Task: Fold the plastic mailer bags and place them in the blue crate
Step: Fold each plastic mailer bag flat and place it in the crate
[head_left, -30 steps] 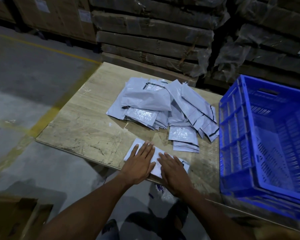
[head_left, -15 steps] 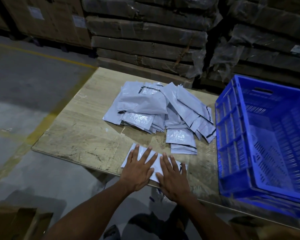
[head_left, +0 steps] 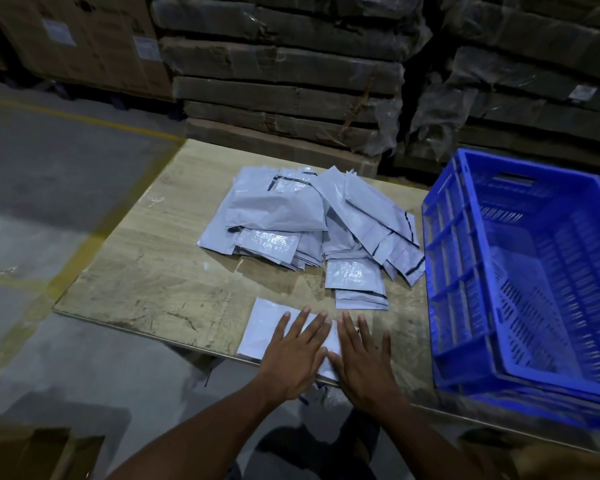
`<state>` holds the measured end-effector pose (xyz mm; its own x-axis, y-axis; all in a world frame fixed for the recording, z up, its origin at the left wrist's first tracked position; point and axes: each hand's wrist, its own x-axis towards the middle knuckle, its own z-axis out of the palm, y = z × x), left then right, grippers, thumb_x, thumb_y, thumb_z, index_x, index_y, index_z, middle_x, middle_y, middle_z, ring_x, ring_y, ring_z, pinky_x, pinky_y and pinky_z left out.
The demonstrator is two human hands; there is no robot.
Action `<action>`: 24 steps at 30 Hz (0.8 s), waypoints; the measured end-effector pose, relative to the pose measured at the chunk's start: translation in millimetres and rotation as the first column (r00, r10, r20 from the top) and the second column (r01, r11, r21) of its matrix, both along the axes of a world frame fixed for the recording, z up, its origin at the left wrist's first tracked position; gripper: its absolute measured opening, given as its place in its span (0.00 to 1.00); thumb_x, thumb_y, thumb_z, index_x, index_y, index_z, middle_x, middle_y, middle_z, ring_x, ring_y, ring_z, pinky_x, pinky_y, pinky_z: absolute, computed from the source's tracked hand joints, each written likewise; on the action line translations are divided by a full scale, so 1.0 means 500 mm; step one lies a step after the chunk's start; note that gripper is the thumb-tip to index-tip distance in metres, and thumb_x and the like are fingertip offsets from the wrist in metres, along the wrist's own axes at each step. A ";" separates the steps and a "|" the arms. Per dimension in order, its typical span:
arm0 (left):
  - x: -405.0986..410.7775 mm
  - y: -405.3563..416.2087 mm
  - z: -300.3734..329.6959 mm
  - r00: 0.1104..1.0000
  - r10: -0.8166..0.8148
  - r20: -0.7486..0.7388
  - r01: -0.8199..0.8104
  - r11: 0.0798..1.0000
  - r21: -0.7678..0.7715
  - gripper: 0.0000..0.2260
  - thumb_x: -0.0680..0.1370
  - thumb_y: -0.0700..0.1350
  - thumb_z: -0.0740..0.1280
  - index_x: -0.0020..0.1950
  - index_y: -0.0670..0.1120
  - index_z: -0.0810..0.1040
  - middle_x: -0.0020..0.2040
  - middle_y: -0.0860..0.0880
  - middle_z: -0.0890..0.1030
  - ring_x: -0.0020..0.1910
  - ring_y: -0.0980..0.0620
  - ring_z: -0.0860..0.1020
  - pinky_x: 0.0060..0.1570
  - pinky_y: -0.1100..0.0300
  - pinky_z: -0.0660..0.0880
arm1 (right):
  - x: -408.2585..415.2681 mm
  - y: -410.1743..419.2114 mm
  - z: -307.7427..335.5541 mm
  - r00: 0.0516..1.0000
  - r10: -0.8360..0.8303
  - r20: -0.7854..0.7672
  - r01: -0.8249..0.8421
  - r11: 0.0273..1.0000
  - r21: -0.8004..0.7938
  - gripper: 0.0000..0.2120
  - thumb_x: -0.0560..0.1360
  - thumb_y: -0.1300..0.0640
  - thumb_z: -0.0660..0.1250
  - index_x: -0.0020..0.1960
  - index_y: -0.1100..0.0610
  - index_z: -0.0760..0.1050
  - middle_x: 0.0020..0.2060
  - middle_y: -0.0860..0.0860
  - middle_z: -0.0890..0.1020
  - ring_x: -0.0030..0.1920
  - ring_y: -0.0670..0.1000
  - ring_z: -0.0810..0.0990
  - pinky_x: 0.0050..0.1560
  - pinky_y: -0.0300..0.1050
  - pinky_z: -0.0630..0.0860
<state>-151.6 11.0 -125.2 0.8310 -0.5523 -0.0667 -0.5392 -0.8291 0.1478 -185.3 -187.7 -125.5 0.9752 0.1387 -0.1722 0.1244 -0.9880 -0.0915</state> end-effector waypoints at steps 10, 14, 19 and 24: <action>0.001 0.008 -0.008 0.999 -0.028 0.038 0.030 0.998 -0.056 0.25 0.83 0.51 0.55 0.81 0.50 0.65 0.83 0.47 0.61 0.82 0.44 0.60 0.76 0.43 0.56 | 0.004 0.007 0.004 0.998 0.014 -0.066 -0.016 0.999 -0.036 0.30 0.84 0.38 0.45 0.81 0.52 0.56 0.81 0.49 0.54 0.80 0.57 0.55 0.71 0.70 0.48; 0.016 0.067 -0.013 0.990 0.142 0.002 -0.141 0.989 -0.049 0.25 0.85 0.56 0.52 0.80 0.49 0.68 0.82 0.45 0.64 0.80 0.39 0.63 0.75 0.43 0.57 | 0.014 0.012 0.025 0.991 -0.005 -0.137 0.001 1.000 -0.023 0.31 0.84 0.37 0.39 0.82 0.48 0.39 0.80 0.45 0.35 0.80 0.54 0.34 0.74 0.69 0.36; 0.008 0.085 -0.005 0.982 0.185 -0.044 -0.185 0.983 -0.011 0.26 0.86 0.58 0.49 0.82 0.52 0.65 0.81 0.47 0.65 0.79 0.32 0.61 0.74 0.36 0.65 | 0.012 0.031 0.040 0.998 -0.050 -0.034 0.048 0.998 -0.041 0.31 0.83 0.40 0.47 0.82 0.52 0.52 0.82 0.50 0.49 0.81 0.58 0.46 0.71 0.77 0.44; 0.006 0.086 -0.012 0.980 0.198 -0.022 -0.198 0.979 -0.036 0.26 0.86 0.59 0.48 0.82 0.53 0.63 0.82 0.47 0.63 0.79 0.30 0.59 0.74 0.34 0.61 | 0.008 0.081 0.041 0.994 0.108 0.013 -0.108 0.993 -0.044 0.31 0.85 0.40 0.45 0.83 0.52 0.47 0.82 0.48 0.45 0.81 0.56 0.41 0.72 0.74 0.43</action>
<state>-148.6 54.0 -131.0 0.9229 -0.3794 -0.0650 -0.3618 -0.9127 0.1900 -181.4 -147.4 -105.1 0.9575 0.2360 -0.1655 0.2316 -0.9717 -0.0459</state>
